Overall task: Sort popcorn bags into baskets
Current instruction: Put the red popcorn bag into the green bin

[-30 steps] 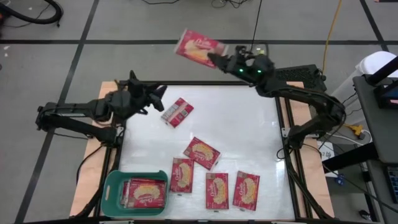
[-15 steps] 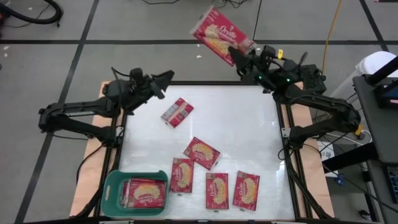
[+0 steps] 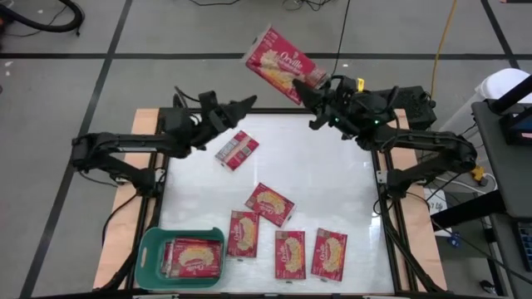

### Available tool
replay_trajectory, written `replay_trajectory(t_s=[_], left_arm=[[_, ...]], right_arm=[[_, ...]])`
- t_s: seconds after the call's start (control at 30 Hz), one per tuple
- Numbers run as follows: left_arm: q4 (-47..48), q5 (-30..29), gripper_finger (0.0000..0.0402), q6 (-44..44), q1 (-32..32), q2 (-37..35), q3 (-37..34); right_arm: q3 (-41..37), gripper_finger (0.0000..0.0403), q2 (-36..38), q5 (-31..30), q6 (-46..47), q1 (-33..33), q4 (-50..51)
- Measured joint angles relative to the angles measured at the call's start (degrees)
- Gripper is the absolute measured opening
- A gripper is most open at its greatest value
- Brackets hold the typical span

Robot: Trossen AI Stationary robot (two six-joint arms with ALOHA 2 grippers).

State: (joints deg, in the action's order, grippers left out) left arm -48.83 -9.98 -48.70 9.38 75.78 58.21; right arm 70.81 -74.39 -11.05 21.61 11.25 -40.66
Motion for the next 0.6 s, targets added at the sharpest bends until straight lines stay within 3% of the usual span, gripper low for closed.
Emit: replay_trajectory(t_s=[0.17, 0.3, 0.43, 0.6], left_arm=[[-9.22, -2.36, 0.0266, 1.67, -1.05, 4.38, 0.07], [-9.95, -2.52, 0.0272, 5.27, -1.04, 5.76, 0.66], [-9.61, -2.47, 0.0253, 10.65, -1.04, 5.6, 2.0], [-8.64, -1.97, 0.0199, 13.68, -0.71, 5.69, 2.17]], right_arm=[[0.0, 0.0002, -2.35, -1.18, 0.52, -2.18, -1.28], [0.0, 0.0002, -3.71, -0.74, 5.62, -3.53, 0.53], [0.0, 0.0002, -5.17, -1.28, 4.93, -4.52, 3.14], [-0.02, 0.0002, -5.41, -3.99, 3.75, -4.69, 2.91]])
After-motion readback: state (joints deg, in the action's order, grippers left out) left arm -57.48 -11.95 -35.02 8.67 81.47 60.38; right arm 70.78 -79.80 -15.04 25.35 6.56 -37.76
